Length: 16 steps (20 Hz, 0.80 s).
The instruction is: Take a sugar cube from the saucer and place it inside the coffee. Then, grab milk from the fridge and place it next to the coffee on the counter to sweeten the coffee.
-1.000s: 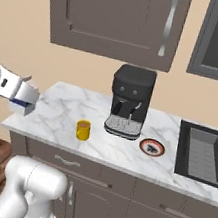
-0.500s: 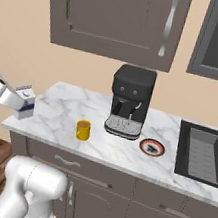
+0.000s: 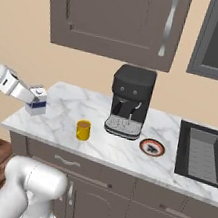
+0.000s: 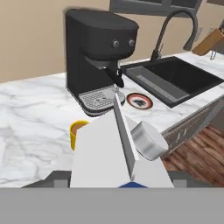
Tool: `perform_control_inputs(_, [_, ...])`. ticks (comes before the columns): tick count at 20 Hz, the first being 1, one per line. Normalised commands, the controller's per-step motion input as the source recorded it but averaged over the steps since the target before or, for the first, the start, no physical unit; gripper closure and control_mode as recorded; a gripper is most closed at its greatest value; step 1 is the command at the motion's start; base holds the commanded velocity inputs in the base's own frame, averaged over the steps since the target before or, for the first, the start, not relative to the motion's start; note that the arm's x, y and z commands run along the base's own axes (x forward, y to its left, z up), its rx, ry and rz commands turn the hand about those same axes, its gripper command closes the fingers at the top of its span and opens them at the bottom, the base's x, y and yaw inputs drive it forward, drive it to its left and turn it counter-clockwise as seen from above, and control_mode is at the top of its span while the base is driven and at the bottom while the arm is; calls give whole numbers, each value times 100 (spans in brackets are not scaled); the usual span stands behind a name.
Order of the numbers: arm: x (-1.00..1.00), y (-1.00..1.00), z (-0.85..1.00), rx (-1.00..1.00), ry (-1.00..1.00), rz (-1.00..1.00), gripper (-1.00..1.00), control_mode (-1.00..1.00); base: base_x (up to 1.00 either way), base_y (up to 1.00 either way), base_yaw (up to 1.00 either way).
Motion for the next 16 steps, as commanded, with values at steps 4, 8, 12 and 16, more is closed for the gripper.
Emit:
perform_control_inputs(4, [51, 1, -47, 0, 14, -8, 100, -100, 0, 0, 0])
perform_control_inputs(8, [56, 0, -37, -1, 8, -6, 100, -100, 0, 0, 0])
perform_control_inputs(12, [46, 3, -33, -1, 2, -4, 100, -100, 0, 0, 0])
perform_control_inputs(16, [27, 4, -52, -1, 2, -4, 100, -100, 0, 0, 0])
